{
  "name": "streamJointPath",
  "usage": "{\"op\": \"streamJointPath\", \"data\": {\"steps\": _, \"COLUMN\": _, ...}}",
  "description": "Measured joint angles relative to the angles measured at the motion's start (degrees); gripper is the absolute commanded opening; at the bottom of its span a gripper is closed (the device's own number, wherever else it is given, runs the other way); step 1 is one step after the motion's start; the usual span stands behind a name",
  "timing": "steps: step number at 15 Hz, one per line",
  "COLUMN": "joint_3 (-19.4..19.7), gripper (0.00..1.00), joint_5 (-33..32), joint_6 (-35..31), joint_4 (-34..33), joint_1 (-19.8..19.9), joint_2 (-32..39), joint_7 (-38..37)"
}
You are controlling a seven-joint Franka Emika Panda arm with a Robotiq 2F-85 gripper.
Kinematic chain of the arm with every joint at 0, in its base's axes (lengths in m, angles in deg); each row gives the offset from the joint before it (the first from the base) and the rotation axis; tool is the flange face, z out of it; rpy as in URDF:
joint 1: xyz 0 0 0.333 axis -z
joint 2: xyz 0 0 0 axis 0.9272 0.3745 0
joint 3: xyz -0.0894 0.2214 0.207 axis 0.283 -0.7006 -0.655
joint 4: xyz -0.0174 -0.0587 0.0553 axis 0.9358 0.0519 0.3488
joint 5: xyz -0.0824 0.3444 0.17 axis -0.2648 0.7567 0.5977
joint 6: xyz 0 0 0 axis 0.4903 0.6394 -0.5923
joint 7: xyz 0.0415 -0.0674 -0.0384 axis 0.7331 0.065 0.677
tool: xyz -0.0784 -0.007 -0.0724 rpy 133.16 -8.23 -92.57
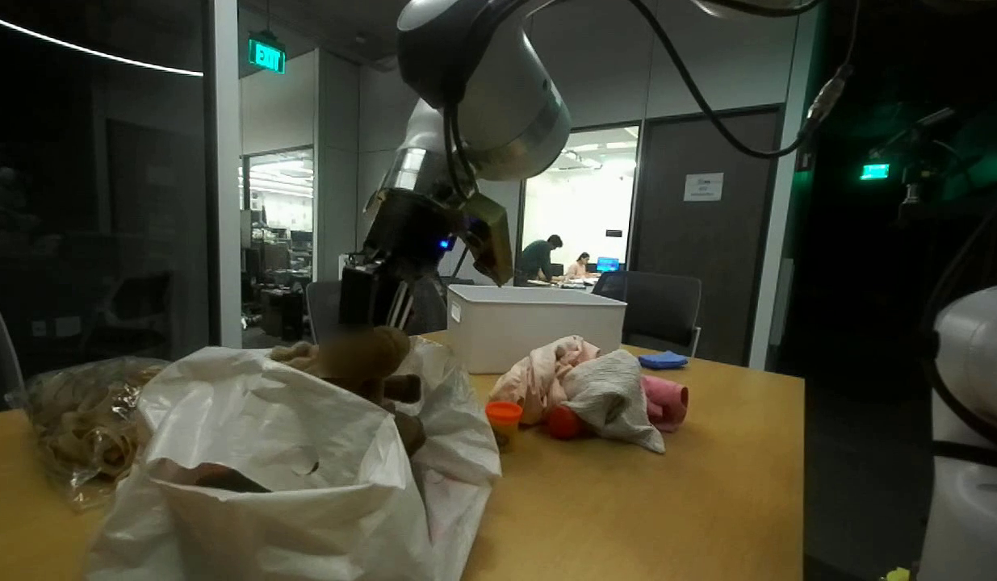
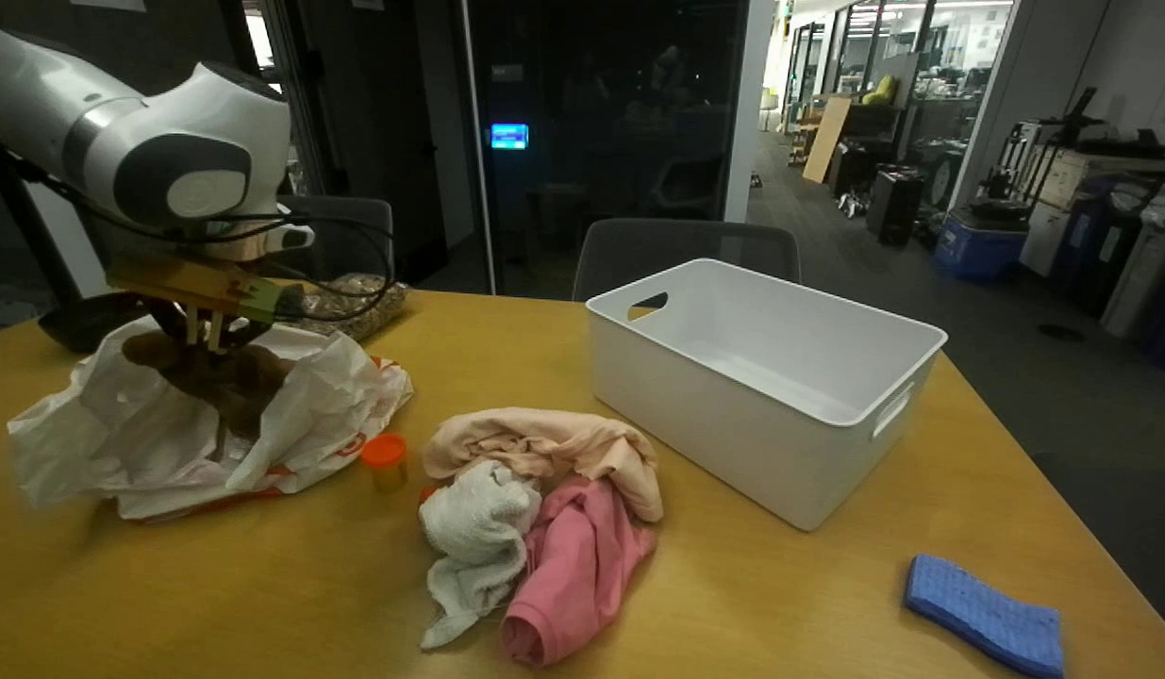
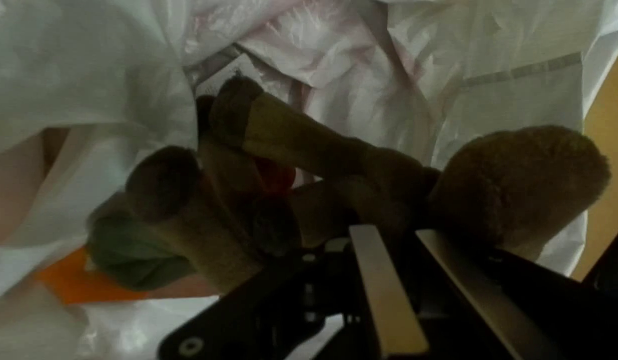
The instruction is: Put the three plush toys into the carrier bag
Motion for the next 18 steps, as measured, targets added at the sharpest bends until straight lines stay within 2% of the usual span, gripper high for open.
{"op": "streamJointPath", "data": {"steps": 5, "joint_3": -0.01, "gripper": 0.09, "joint_5": 0.43, "joint_6": -1.75, "joint_4": -1.45, "joint_1": 0.01, "joint_2": 1.2, "joint_7": 1.52}}
{"op": "streamJointPath", "data": {"steps": 12, "joint_3": -0.13, "gripper": 0.09, "joint_5": 3.0, "joint_6": -1.84, "joint_4": -3.05, "joint_1": 0.42, "joint_2": 10.95, "joint_7": 4.56}}
{"op": "streamJointPath", "data": {"steps": 13, "joint_3": -0.28, "gripper": 0.39, "joint_5": 3.03, "joint_6": -1.92, "joint_4": -3.5, "joint_1": 0.57, "joint_2": 12.25, "joint_7": 4.96}}
{"op": "streamJointPath", "data": {"steps": 15, "joint_3": -0.76, "gripper": 0.45, "joint_5": 3.03, "joint_6": -1.93, "joint_4": -4.6, "joint_1": 0.92, "joint_2": 14.17, "joint_7": 5.26}}
{"op": "streamJointPath", "data": {"steps": 18, "joint_3": -1.28, "gripper": 0.69, "joint_5": 3.03, "joint_6": -1.87, "joint_4": -5.72, "joint_1": 1.47, "joint_2": 14.72, "joint_7": 5.2}}
